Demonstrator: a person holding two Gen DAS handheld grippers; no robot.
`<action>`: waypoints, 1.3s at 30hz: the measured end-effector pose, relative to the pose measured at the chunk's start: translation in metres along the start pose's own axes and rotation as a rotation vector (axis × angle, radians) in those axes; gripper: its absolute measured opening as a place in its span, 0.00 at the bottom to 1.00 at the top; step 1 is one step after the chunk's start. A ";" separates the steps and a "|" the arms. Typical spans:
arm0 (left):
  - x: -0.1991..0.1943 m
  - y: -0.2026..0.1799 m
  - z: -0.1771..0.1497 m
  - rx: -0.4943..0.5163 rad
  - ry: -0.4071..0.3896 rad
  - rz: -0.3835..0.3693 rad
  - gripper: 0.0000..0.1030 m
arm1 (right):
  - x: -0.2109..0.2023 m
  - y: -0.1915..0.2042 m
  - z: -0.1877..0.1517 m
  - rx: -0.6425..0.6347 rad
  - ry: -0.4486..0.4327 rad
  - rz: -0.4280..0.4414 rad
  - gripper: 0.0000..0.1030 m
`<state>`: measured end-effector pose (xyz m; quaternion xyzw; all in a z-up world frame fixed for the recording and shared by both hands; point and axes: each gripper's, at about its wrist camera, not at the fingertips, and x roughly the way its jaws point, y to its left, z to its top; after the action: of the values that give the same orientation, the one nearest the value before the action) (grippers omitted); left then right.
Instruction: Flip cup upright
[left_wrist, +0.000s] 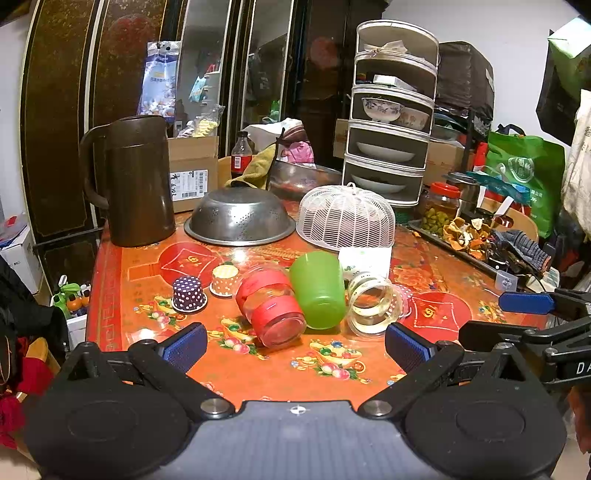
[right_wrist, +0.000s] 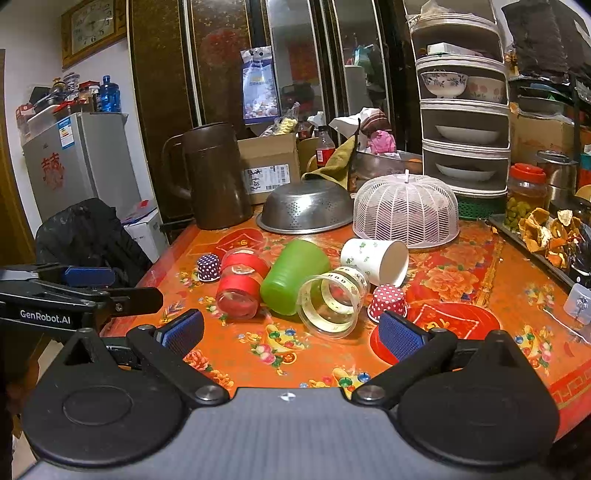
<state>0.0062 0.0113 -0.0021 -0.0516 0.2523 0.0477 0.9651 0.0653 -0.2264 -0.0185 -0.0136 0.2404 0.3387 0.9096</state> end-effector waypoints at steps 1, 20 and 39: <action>0.000 0.001 0.000 -0.001 0.002 -0.002 1.00 | 0.000 0.000 0.001 -0.002 0.000 0.000 0.99; 0.000 0.002 0.000 -0.006 0.000 0.008 1.00 | -0.002 0.002 0.003 -0.012 0.001 -0.001 0.99; 0.000 0.000 0.000 -0.003 0.003 0.008 1.00 | -0.001 0.001 0.004 -0.010 0.004 0.000 0.99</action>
<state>0.0056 0.0116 -0.0024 -0.0522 0.2541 0.0521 0.9644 0.0659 -0.2254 -0.0146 -0.0187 0.2403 0.3398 0.9091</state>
